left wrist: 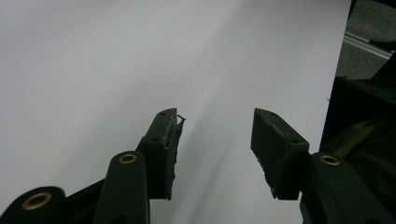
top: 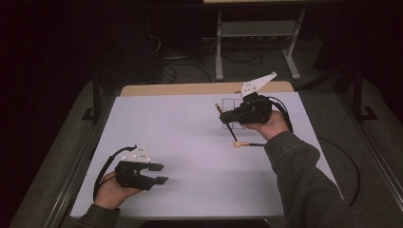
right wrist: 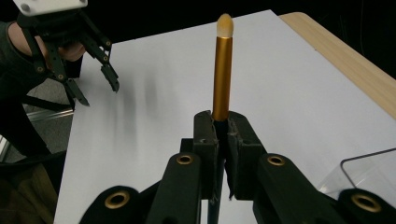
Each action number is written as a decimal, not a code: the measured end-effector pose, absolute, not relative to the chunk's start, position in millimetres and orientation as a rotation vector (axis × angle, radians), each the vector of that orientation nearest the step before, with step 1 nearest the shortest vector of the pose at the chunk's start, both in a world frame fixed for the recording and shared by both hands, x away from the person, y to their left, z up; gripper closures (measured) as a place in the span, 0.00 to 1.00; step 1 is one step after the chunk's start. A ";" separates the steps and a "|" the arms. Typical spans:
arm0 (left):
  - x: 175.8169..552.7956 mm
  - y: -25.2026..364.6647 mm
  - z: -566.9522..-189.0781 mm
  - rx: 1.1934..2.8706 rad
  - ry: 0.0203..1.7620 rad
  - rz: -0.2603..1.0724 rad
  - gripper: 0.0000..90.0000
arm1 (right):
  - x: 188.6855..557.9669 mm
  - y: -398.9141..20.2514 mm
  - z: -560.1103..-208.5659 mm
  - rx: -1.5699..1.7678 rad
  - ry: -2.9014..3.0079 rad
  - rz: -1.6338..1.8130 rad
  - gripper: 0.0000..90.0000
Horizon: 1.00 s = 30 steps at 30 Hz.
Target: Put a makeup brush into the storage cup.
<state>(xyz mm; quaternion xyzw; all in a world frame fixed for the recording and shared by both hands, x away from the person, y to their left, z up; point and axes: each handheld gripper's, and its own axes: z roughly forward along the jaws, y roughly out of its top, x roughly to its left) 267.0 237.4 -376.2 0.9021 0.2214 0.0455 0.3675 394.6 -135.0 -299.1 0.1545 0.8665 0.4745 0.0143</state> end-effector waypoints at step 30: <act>269.4 238.9 -382.6 2.291 0.574 0.132 0.52 | 439.8 -142.2 -272.8 0.549 2.594 1.477 0.92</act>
